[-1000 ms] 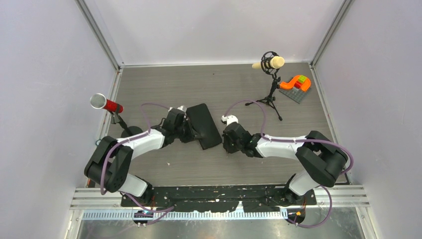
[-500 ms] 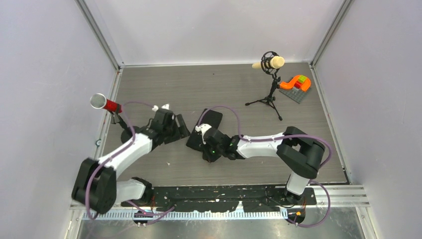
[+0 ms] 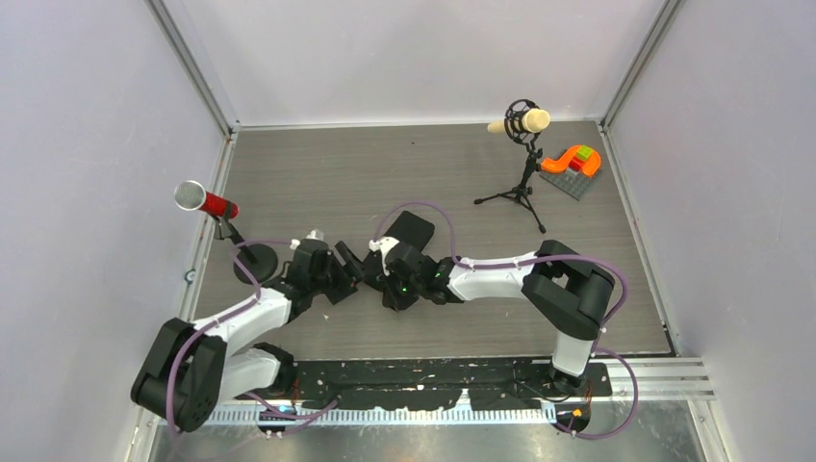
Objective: Sort the hair-cutting tools
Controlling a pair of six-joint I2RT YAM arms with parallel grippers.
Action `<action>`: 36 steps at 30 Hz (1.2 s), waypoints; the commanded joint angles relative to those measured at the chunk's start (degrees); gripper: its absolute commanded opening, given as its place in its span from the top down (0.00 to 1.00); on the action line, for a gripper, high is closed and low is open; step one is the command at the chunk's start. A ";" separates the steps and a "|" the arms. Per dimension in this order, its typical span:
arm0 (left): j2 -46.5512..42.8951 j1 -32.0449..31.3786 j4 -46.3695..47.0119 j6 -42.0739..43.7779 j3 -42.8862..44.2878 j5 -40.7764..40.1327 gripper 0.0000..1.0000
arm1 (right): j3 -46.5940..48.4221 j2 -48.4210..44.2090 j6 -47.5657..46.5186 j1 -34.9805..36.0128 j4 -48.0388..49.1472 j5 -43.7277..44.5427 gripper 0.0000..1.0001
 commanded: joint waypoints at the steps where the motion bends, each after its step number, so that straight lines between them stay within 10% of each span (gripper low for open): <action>1: 3.97 -1.31 11.49 -5.58 -1.05 3.94 0.28 | 1.03 1.47 0.29 0.36 -0.45 -0.50 0.95; 7: 7.97 -2.46 10.52 -5.98 -0.39 2.04 0.41 | 0.52 1.32 0.59 0.33 -0.41 -0.56 0.95; 15: 12.08 -2.35 8.94 -3.85 0.44 1.57 1.00 | -1.12 -0.63 0.41 0.34 -3.59 2.24 0.95; 36: 12.21 0.61 -0.92 6.93 3.75 3.36 1.00 | -10.66 -13.01 -4.43 -15.89 -15.51 15.57 0.95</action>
